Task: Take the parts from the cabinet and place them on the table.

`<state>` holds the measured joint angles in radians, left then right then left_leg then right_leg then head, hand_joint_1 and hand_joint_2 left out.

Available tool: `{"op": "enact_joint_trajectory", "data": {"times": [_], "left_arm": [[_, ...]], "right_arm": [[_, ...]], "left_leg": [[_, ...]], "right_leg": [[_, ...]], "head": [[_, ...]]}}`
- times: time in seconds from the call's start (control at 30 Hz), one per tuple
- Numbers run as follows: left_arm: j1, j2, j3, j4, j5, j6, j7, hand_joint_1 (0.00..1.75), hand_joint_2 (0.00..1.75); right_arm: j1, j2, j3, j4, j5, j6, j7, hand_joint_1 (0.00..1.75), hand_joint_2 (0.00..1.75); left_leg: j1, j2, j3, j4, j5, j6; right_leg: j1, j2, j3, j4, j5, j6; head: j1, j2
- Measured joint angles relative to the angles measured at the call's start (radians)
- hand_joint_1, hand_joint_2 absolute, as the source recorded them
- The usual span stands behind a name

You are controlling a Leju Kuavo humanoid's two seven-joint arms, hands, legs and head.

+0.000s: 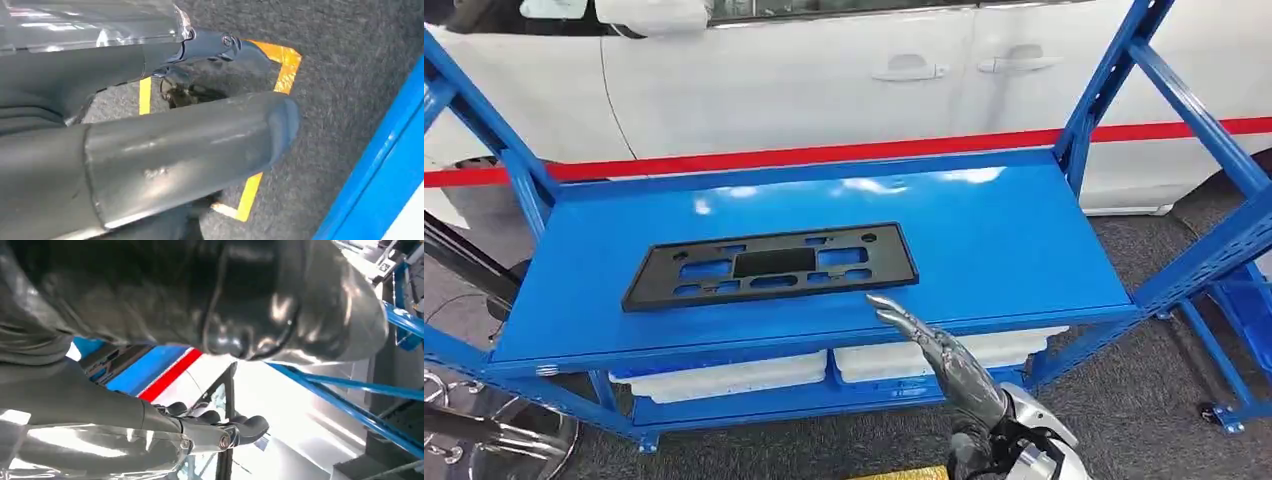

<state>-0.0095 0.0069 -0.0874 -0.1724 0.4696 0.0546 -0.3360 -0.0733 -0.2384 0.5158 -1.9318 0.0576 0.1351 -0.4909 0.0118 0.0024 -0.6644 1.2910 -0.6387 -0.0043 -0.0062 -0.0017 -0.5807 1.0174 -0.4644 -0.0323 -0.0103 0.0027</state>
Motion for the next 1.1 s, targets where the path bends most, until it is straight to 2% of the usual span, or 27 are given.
{"op": "enact_joint_trajectory", "data": {"times": [0.03, 0.07, 0.1, 0.13, 0.17, 0.2, 0.23, 0.27, 0.33, 0.37, 0.4, 0.5, 0.53, 0.57, 0.6, 0.67, 0.7, 0.73, 0.8, 0.83, 0.87, 0.9, 0.93, 1.0, 1.03, 1.07, 1.1], "left_arm": [[0.003, 0.000, 0.000, 0.000, -0.002, 0.003, 0.011, 0.00, 0.00], [0.006, 0.000, 0.000, 0.000, -0.006, 0.006, 0.018, 0.00, 0.00], [0.007, 0.000, 0.000, 0.000, -0.008, 0.007, 0.021, 0.00, 0.00], [0.006, 0.001, 0.000, 0.000, -0.008, 0.007, 0.023, 0.00, 0.00], [0.005, 0.002, 0.000, 0.000, -0.009, 0.008, 0.028, 0.00, 0.00], [0.005, 0.002, -0.001, 0.000, -0.011, 0.008, 0.033, 0.00, 0.00], [0.003, 0.002, -0.001, 0.000, -0.014, 0.008, 0.033, 0.00, 0.00], [0.002, 0.002, -0.003, 0.000, -0.017, 0.008, 0.036, 0.00, 0.00], [0.002, 0.002, -0.008, 0.000, -0.019, 0.008, 0.037, 0.00, 0.00], [0.002, 0.001, -0.010, 0.000, -0.020, 0.009, 0.039, 0.00, 0.00], [0.001, 0.001, -0.013, 0.000, -0.025, 0.008, 0.042, 0.00, 0.00], [-0.002, 0.003, -0.025, 0.000, -0.037, 0.008, 0.051, 0.00, 0.00], [-0.002, 0.004, -0.027, 0.000, -0.041, 0.008, 0.057, 0.00, 0.00], [-0.003, 0.005, -0.031, 0.000, -0.044, 0.008, 0.061, 0.00, 0.00], [-0.003, 0.005, -0.036, 0.000, -0.049, 0.007, 0.066, 0.00, 0.00], [-0.005, 0.005, -0.047, 0.000, -0.056, 0.006, 0.070, 0.00, 0.00], [-0.007, 0.005, -0.051, 0.000, -0.061, 0.005, 0.072, 0.00, 0.00], [-0.011, 0.007, -0.054, 0.000, -0.063, 0.005, 0.074, 0.00, 0.00], [-0.012, 0.011, -0.060, 0.000, -0.064, 0.005, 0.077, 0.00, 0.00], [-0.013, 0.012, -0.063, 0.000, -0.064, 0.005, 0.077, 0.00, 0.00], [-0.014, 0.014, -0.066, 0.000, -0.064, 0.005, 0.078, 0.00, 0.00], [-0.014, 0.014, -0.069, 0.000, -0.066, 0.005, 0.078, 0.00, 0.00], [-0.014, 0.014, -0.071, 0.000, -0.070, 0.005, 0.078, 0.00, 0.00], [-0.013, 0.018, -0.075, 0.000, -0.074, 0.002, 0.078, 0.00, 0.00], [-0.012, 0.018, -0.076, 0.000, -0.078, 0.000, 0.080, 0.00, 0.00], [-0.012, 0.019, -0.081, 0.000, -0.087, -0.003, 0.093, 0.00, 0.00], [-0.013, 0.021, -0.088, 0.000, -0.098, -0.005, 0.113, 0.00, 0.00]], "right_arm": [[0.003, 0.000, 0.009, 0.003, 0.006, 0.007, 0.008, 0.00, 0.00], [0.006, 0.000, 0.020, 0.007, 0.011, 0.013, 0.014, 0.00, 0.00], [0.009, 0.000, 0.029, 0.011, 0.014, 0.014, 0.016, 0.00, 0.00], [0.010, 0.000, 0.035, 0.014, 0.015, 0.016, 0.019, 0.00, 0.00], [0.006, 0.000, 0.043, 0.019, 0.015, 0.029, 0.032, 0.00, 0.00], [-0.007, 0.001, 0.057, 0.032, 0.016, 0.043, 0.043, 0.00, 0.00], [-0.022, 0.005, 0.074, 0.051, 0.017, 0.053, 0.055, 0.00, 0.00], [-0.034, 0.011, 0.093, 0.069, 0.018, 0.055, 0.060, 0.00, 1.75], [-0.053, 0.024, 0.118, 0.097, 0.024, 0.055, 0.071, 0.00, 1.75], [-0.068, 0.029, 0.130, 0.115, 0.032, 0.055, 0.083, 0.00, 1.75], [-0.095, 0.035, 0.148, 0.139, 0.047, 0.053, 0.097, 0.00, 1.75], [-0.158, 0.061, 0.201, 0.215, 0.075, 0.034, 0.124, 0.00, 1.75], [-0.183, 0.074, 0.222, 0.248, 0.090, 0.019, 0.135, 0.00, 1.75], [-0.210, 0.087, 0.241, 0.280, 0.106, -0.002, 0.150, 0.00, 1.75], [-0.240, 0.103, 0.257, 0.309, 0.119, -0.025, 0.163, 0.00, 1.75], [-0.307, 0.146, 0.281, 0.363, 0.184, -0.096, 0.200, 0.00, 1.75], [-0.339, 0.164, 0.290, 0.391, 0.233, -0.141, 0.217, 0.00, 1.75], [-0.372, 0.186, 0.301, 0.420, 0.273, -0.174, 0.233, 0.00, 1.75], [-0.421, 0.222, 0.315, 0.473, 0.300, -0.198, 0.248, 0.00, 1.75], [-0.436, 0.236, 0.320, 0.489, 0.304, -0.202, 0.248, 0.00, 1.75], [-0.448, 0.250, 0.324, 0.500, 0.309, -0.203, 0.249, 0.00, 1.75], [-0.457, 0.260, 0.329, 0.514, 0.312, -0.208, 0.251, 0.00, 1.75], [-0.467, 0.269, 0.334, 0.526, 0.319, -0.215, 0.256, 0.00, 1.75], [-0.481, 0.287, 0.343, 0.557, 0.398, -0.274, 0.290, 0.00, 1.75], [-0.490, 0.299, 0.348, 0.581, 0.448, -0.309, 0.308, 0.00, 1.75], [-0.505, 0.315, 0.354, 0.612, 0.509, -0.341, 0.332, 0.00, 1.75], [-0.525, 0.337, 0.362, 0.653, 0.573, -0.370, 0.356, 0.00, 1.75]], "left_leg": [[0.001, 0.000, -0.024, 0.032, 0.005, -0.002], [0.001, 0.000, -0.021, 0.010, 0.038, -0.002], [0.002, 0.000, 0.001, -0.050, 0.084, -0.002], [0.002, 0.000, 0.037, -0.140, 0.139, 0.001], [0.002, 0.001, 0.074, -0.227, 0.179, 0.005], [-0.002, -0.001, 0.083, -0.246, 0.158, 0.006], [-0.003, -0.003, 0.088, -0.256, 0.161, 0.012], [-0.003, -0.003, 0.084, -0.256, 0.163, 0.015], [-0.002, -0.004, 0.086, -0.263, 0.167, 0.027], [0.004, -0.002, 0.091, -0.272, 0.173, 0.036], [0.005, -0.001, 0.092, -0.275, 0.174, 0.040], [0.004, 0.003, 0.090, -0.274, 0.174, 0.044], [0.004, 0.003, 0.090, -0.274, 0.174, 0.044], [0.004, 0.003, 0.091, -0.274, 0.174, 0.044], [0.005, 0.002, 0.093, -0.273, 0.173, 0.043], [0.005, 0.002, 0.101, -0.273, 0.169, 0.036], [0.003, 0.001, 0.100, -0.273, 0.169, 0.030], [0.000, 0.001, 0.096, -0.269, 0.169, 0.023], [0.001, 0.001, 0.093, -0.276, 0.173, 0.009], [0.002, 0.002, 0.096, -0.280, 0.175, 0.002], [0.004, 0.000, 0.092, -0.275, 0.168, -0.005], [0.005, 0.000, 0.089, -0.255, 0.152, -0.007], [0.007, 0.000, 0.063, -0.197, 0.116, -0.008], [0.007, -0.001, -0.019, -0.028, 0.043, -0.014], [0.007, -0.001, -0.049, 0.029, 0.030, -0.016], [0.007, 0.000, -0.058, 0.038, 0.045, -0.017], [0.007, 0.000, -0.042, -0.003, 0.081, -0.016]], "right_leg": [[0.000, 0.001, 0.002, 0.001, -0.003, 0.000], [0.000, 0.003, 0.006, 0.003, -0.007, 0.000], [0.000, 0.006, 0.009, 0.006, -0.012, 0.003], [0.000, 0.007, 0.014, 0.010, -0.017, 0.005], [0.000, 0.007, 0.017, 0.015, -0.023, 0.008], [0.007, 0.007, 0.016, 0.019, -0.026, 0.014], [0.007, 0.012, 0.010, 0.023, -0.027, 0.017], [0.006, 0.011, 0.009, 0.020, -0.024, 0.023], [0.007, 0.011, 0.012, 0.016, -0.022, 0.032], [0.003, 0.010, 0.010, 0.023, -0.031, 0.037], [0.002, 0.007, -0.003, 0.057, -0.056, 0.041], [-0.006, 0.007, -0.110, 0.271, -0.154, 0.052], [-0.008, 0.006, -0.135, 0.316, -0.159, 0.055], [-0.010, 0.006, -0.136, 0.310, -0.139, 0.056], [-0.012, 0.005, -0.118, 0.264, -0.101, 0.055], [-0.015, 0.003, -0.027, 0.078, 0.000, 0.048], [-0.014, 0.005, -0.005, 0.033, -0.008, 0.043], [-0.006, 0.005, -0.006, 0.017, -0.008, 0.041], [-0.001, 0.008, -0.013, 0.023, -0.008, 0.035], [0.000, 0.008, -0.012, 0.020, -0.006, 0.028], [-0.012, 0.007, -0.005, 0.006, 0.000, 0.018], [-0.010, 0.004, 0.000, 0.001, 0.002, 0.011], [-0.009, 0.002, 0.001, 0.000, 0.002, 0.004], [-0.003, 0.000, 0.001, 0.002, -0.001, 0.000], [-0.001, 0.000, 0.000, 0.004, -0.002, -0.001], [0.000, 0.001, 0.001, 0.006, -0.004, -0.004], [0.001, 0.003, 0.002, 0.008, -0.006, -0.005]], "head": [[0.000, 0.000], [0.000, 0.000], [0.000, 0.000], [0.000, 0.000], [0.000, 0.000], [0.000, 0.000], [0.000, 0.000], [0.000, 0.000], [0.000, 0.000], [0.000, 0.000], [0.000, 0.000], [0.000, 0.000], [0.000, 0.000], [0.000, 0.000], [0.000, 0.000], [0.000, 0.000], [0.000, 0.000], [0.000, 0.000], [0.000, 0.000], [0.000, 0.000], [0.000, 0.000], [0.000, 0.000], [0.000, 0.000], [0.000, 0.000], [0.000, 0.000], [0.000, 0.000], [0.000, 0.000]]}}
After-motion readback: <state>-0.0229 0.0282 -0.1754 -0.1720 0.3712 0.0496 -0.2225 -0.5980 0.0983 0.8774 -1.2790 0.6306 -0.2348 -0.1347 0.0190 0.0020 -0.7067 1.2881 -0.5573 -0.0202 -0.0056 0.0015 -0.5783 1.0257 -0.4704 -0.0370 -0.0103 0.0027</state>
